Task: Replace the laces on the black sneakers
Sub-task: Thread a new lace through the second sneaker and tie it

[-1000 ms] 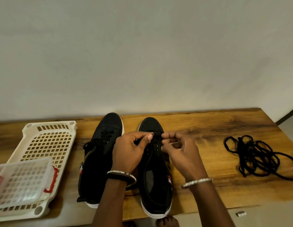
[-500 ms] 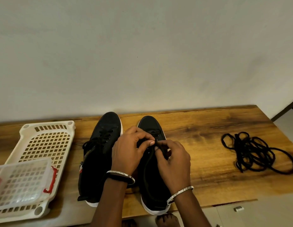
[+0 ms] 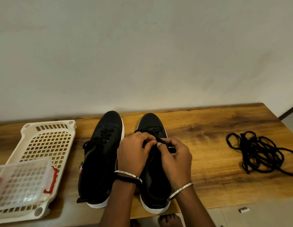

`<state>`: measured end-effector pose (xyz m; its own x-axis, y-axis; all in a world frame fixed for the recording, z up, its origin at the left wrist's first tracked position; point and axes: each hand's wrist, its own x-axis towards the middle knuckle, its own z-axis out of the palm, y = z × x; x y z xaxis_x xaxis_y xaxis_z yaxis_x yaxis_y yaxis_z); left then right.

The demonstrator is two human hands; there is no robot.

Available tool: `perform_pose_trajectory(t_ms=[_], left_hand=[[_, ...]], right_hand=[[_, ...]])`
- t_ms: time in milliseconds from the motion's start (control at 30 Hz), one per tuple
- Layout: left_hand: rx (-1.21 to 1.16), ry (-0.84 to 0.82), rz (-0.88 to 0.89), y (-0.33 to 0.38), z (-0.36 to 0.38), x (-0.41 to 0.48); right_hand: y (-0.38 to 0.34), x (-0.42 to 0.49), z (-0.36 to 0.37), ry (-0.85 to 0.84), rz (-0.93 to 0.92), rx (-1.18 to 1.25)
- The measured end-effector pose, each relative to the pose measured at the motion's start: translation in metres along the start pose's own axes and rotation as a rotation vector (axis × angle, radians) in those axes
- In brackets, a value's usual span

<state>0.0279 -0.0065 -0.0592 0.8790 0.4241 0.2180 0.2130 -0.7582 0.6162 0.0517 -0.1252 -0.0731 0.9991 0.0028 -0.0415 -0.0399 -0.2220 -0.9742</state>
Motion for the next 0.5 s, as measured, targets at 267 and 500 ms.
perform_pose_trajectory(t_ms=[267,500], left_hand=[[-0.018,0.070,-0.011,0.000,0.004,0.001],[-0.096,0.121,0.008,-0.001,0.007,0.000]], right_hand=[[-0.004,0.012,-0.008,-0.156,0.167,0.216],[0.011,0.025,-0.008,-0.202,0.176,0.198]])
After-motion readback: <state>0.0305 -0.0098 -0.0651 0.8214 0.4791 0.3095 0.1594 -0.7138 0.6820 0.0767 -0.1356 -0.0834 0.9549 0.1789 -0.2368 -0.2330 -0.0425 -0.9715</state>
